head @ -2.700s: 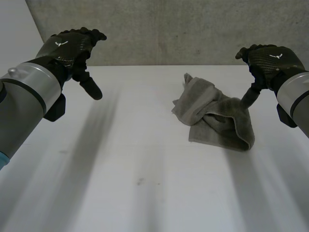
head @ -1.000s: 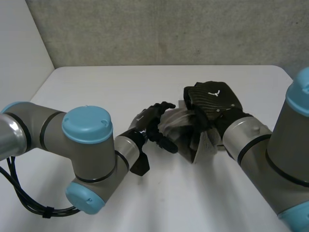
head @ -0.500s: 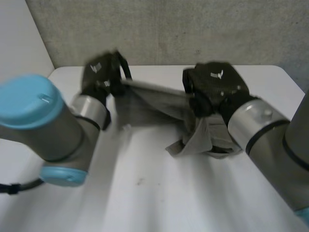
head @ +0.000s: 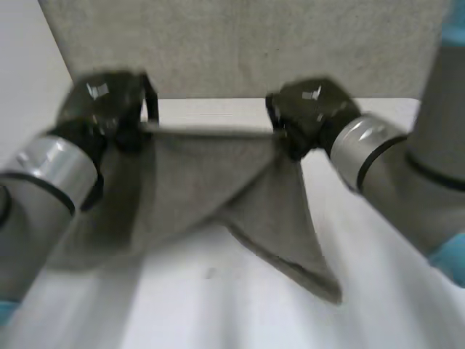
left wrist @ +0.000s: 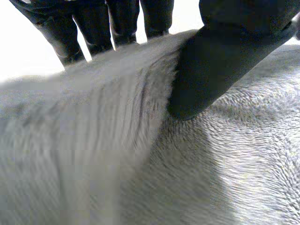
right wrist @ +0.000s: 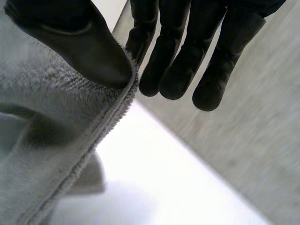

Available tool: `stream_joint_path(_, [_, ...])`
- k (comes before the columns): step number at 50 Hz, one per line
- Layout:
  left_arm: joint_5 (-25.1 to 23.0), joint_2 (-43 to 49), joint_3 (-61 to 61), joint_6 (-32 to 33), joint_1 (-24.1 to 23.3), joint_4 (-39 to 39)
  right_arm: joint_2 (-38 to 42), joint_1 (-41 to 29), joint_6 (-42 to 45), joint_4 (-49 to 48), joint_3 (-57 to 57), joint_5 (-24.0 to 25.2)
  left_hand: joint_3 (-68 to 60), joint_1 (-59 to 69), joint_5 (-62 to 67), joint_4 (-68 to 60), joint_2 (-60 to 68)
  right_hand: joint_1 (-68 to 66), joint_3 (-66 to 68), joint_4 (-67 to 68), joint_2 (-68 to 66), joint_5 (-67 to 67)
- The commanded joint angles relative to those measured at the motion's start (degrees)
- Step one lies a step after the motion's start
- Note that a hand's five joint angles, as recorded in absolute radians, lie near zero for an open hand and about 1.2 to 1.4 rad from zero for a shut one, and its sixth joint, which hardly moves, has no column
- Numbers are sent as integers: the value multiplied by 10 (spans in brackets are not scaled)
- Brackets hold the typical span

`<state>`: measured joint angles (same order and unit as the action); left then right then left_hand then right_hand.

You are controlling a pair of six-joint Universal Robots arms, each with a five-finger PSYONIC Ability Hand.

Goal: Fold the towel.

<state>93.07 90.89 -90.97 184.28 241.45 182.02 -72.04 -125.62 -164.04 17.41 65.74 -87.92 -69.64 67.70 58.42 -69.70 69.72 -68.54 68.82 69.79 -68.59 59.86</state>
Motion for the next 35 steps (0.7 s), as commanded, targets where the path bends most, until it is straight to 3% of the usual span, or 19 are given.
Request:
stream_joint_path(1, [2,16,-62,32,11,8,85,2,-93,-33,43,3,-104,123,116,-103,103,258,-261,-270,258,-271])
stream_joint_path(10, [0,3,-102,34,29,13,81,34,-127,-65,136,4,-104,123,116,-103,103,585,-588,-598,586,-599])
stream_joint_path(25, [0,-13,-147,37,60,37,-8,142,-117,-70,304,53,-104,123,116,-103,103,585,-588,-598,586,-599])
stream_joint_path(35, [-2,-14,-151,36,89,43,-54,144,-8,-140,423,75,-104,123,116,-103,103,578,-581,-590,578,-591])
